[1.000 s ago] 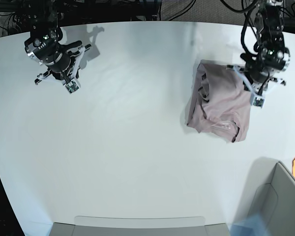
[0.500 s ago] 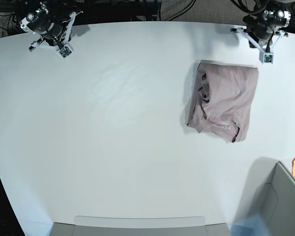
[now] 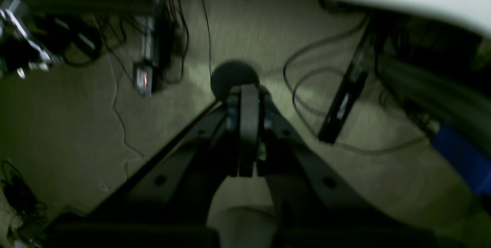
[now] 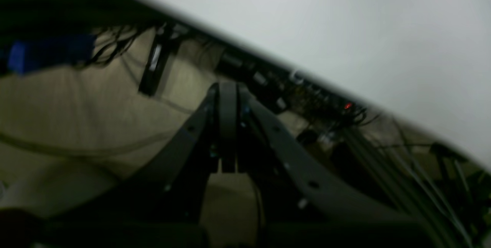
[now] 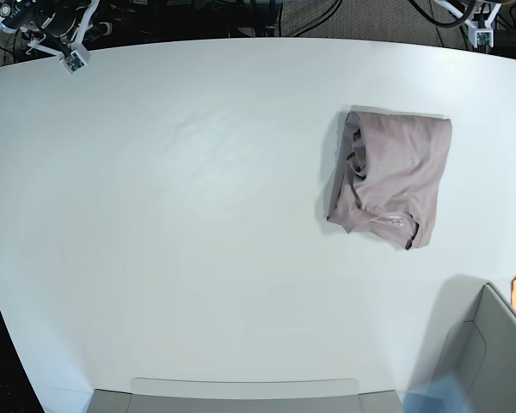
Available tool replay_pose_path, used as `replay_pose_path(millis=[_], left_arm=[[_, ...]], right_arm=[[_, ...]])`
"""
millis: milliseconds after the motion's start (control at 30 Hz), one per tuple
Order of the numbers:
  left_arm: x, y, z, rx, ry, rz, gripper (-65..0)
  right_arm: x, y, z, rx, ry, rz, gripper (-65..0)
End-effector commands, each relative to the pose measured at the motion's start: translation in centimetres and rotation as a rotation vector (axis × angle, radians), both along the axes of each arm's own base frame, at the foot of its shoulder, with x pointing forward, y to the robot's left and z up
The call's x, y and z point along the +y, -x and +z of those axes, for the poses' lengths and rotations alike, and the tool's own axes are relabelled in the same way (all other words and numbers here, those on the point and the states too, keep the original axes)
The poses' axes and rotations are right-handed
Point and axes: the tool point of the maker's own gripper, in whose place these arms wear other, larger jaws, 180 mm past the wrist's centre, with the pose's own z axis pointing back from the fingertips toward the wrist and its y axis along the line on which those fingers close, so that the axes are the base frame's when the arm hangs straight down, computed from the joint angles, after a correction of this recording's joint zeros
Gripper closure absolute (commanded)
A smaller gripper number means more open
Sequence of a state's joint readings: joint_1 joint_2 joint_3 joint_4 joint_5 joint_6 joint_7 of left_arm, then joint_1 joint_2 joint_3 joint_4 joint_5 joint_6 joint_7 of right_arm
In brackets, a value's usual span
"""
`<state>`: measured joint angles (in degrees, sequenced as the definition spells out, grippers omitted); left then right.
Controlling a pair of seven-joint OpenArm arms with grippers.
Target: Fold the T-shirt properly
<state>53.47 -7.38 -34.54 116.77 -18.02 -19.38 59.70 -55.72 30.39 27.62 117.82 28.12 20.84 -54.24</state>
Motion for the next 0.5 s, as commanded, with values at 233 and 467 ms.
replay_pose_path(millis=[233,467], left_arm=[[-0.6,2.6,0.2,0.049,0.009,0.019,0.0],[-3.5,4.8,-2.1,0.12,0.104,0.022,0.0]], right_arm=[[1.1,3.3,-1.1,0.095,0.013,0.089,0.0],[0.2,7.0,-2.6,0.229,0.042,0.154,0.0]])
